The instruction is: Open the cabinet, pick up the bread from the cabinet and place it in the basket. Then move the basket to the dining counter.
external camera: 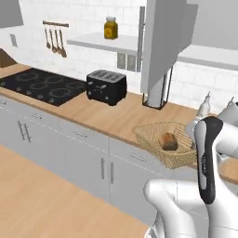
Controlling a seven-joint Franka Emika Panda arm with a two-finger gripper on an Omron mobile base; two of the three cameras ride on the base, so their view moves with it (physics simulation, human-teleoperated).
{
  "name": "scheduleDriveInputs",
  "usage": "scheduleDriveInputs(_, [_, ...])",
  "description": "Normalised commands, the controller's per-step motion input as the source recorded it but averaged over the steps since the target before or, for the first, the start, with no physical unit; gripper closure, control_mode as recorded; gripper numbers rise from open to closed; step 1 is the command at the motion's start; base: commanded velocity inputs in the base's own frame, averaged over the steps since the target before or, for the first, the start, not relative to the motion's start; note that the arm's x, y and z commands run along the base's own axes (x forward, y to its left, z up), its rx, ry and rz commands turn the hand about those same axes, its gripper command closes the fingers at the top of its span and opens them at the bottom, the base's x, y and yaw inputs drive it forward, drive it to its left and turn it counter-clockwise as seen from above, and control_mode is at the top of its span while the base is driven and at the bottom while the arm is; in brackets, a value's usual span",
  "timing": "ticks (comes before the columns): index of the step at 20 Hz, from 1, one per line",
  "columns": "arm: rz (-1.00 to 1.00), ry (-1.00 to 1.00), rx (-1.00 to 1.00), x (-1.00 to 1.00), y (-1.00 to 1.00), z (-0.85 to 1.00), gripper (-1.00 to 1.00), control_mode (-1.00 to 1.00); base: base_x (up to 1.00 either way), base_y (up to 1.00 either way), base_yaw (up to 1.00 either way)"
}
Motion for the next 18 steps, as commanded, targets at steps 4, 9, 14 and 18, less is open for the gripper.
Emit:
scheduleDriveInputs(4, [0.0,0.0,0.0,0.0,0.0,0.0,1.0,1.0,0.49,0.62,0.68])
scheduleDriveInputs(9, [0.0,0.0,0.0,0.0,0.0,0.0,1.0,1.0,0.56,0.84,0.61])
scheduleDriveInputs(14, [0.0,0.0,0.0,0.0,0.0,0.0,1.0,1.0,0.68,0.93,0.53])
scheduleDriveInputs(18, [0.0,0.0,0.0,0.0,0.0,0.0,1.0,1.0,0.78,0.57,0.42])
